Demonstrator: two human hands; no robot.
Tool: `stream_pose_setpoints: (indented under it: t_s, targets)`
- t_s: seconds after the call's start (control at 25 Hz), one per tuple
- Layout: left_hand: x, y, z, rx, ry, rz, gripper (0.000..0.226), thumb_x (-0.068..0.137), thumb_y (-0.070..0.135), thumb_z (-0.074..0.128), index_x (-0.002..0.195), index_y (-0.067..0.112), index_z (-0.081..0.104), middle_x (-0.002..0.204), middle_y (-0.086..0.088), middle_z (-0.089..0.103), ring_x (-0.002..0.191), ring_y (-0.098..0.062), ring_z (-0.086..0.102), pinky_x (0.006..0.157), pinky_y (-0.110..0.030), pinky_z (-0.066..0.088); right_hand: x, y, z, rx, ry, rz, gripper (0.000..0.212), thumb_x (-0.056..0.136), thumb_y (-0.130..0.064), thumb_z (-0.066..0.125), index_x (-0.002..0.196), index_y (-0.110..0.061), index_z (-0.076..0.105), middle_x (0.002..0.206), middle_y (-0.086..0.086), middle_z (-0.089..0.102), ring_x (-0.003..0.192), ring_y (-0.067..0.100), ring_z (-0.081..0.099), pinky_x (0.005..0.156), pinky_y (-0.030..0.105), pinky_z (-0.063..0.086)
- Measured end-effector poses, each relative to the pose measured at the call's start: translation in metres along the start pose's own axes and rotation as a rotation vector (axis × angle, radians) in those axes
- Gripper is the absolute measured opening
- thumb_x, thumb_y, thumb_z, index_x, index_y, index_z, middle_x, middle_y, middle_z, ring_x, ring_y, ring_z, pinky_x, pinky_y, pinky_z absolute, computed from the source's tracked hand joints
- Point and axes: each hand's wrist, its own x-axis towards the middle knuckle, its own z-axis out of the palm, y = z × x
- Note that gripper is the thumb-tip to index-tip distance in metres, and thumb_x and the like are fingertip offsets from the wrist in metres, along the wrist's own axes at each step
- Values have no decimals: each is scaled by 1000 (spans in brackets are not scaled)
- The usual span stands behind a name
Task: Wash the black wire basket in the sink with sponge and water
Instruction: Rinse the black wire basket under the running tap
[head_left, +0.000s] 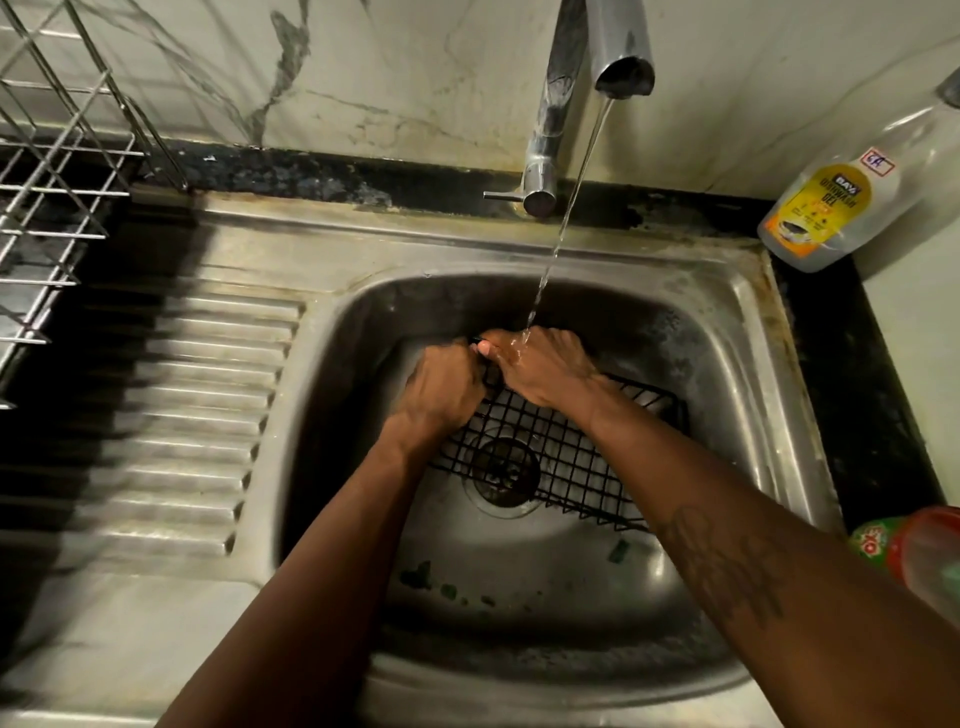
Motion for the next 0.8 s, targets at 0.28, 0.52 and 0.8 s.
stream_pose_setpoints:
  t_s: [0.28, 0.52, 0.8]
  targets:
    - [-9, -14, -10, -35, 7, -235, 29, 89, 9, 59, 63, 18, 51, 72, -8, 63, 61, -20, 60, 50, -32, 56, -21, 45, -1, 45, -161, 16, 35, 109, -44, 27, 125, -40, 57, 117, 5, 69, 101, 26, 65, 89, 41, 49]
    - [-6, -5, -5, -126, 12, -227, 30, 92, 10, 58, 63, 16, 52, 70, -3, 59, 63, -23, 62, 50, -24, 50, -2, 16, -2, 174, -288, -15, 34, 109, -35, 34, 135, -35, 56, 132, 7, 63, 117, 29, 61, 99, 47, 48]
    - [-6, -15, -17, -60, -3, -278, 23, 88, 7, 61, 70, 15, 50, 88, -14, 52, 83, -34, 56, 51, -25, 36, 3, 17, -8, 135, -291, -16, 33, 110, -33, 32, 130, -39, 58, 140, -2, 59, 129, 25, 54, 107, 48, 40]
